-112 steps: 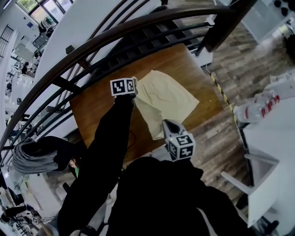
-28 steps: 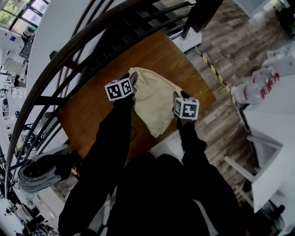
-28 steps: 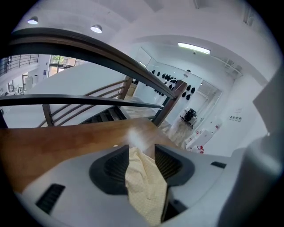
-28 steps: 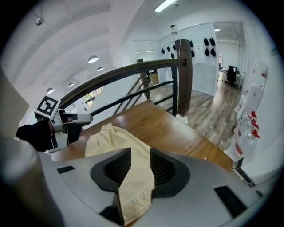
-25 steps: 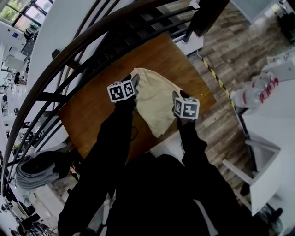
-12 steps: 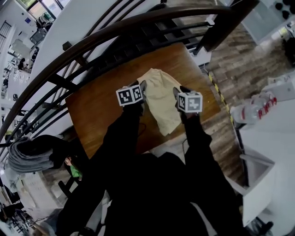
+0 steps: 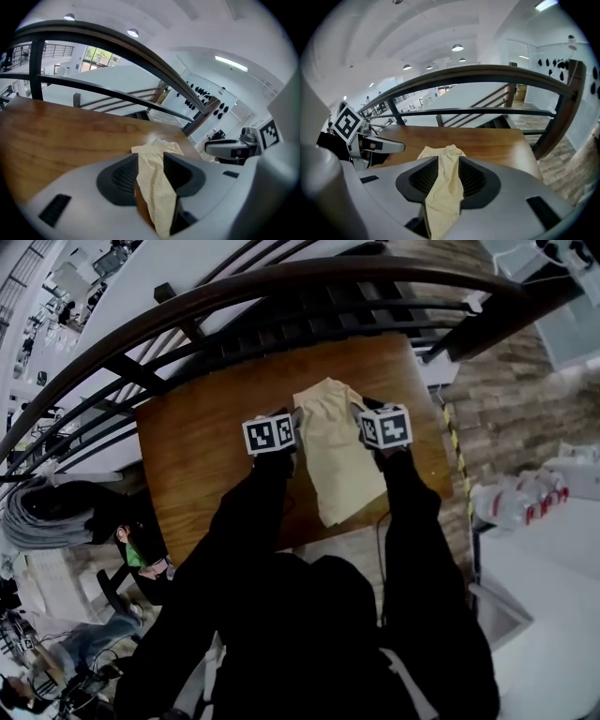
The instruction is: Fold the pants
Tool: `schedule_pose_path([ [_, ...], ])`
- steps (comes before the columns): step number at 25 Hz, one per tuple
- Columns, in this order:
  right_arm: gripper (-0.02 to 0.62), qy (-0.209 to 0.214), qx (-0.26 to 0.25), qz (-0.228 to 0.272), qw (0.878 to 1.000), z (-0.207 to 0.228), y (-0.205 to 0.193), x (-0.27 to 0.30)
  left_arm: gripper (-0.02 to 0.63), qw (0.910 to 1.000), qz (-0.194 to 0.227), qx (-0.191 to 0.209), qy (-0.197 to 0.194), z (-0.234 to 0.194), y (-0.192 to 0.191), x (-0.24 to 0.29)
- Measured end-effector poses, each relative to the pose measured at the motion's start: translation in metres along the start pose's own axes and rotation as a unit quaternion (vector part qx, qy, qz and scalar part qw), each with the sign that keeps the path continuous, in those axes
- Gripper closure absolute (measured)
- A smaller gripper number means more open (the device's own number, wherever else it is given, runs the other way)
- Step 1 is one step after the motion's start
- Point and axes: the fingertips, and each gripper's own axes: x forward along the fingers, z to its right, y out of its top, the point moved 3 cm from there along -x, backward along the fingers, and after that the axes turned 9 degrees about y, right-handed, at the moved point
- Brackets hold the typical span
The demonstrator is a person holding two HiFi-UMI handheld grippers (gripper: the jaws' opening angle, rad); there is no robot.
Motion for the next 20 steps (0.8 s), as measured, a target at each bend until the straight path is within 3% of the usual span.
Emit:
schedule_pose_path([
  [12, 0.476, 0.07, -0.093, -0.081, 0.99, 0.029, 0.03, 0.086, 0.445, 0.9994, -0.025, -0.013, 0.018, -0.023, -0.001, 0.047],
  [16, 0.476, 0.104, -0.079, -0.089, 0.987, 0.03, 0.029, 0.11, 0.448, 0.9991, -0.031, -0.017, 0.022, -0.031, -0.001, 0.059],
  [20, 0.477, 0.103, -0.094, -0.104, 0.985, 0.036, 0.027, 0.122, 0.449, 0.9989, -0.034, -0.006, 0.03, -0.03, -0.003, 0.068],
])
